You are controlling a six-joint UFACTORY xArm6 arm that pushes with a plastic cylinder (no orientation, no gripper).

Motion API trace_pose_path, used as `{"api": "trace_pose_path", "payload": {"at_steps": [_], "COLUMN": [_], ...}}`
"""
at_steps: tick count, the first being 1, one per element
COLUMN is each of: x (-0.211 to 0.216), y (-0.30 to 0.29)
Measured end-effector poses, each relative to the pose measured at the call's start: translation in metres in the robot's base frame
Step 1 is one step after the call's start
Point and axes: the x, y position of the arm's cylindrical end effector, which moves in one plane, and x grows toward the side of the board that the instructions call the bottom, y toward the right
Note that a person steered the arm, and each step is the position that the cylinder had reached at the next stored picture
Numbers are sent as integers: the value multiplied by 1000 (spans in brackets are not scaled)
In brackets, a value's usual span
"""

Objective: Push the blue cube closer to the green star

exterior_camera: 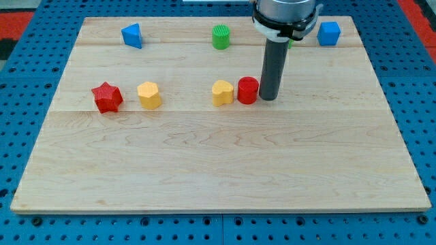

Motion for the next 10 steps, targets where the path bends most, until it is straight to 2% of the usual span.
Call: {"api": "trace_pose_path", "payload": {"at_steps": [1,2,3,4,5,6,8,9,10], "x": [0,-3,-32,-70,-128,-168,-186,-163,-159], "y": [1,67,138,180,215,218,166,154,132]}}
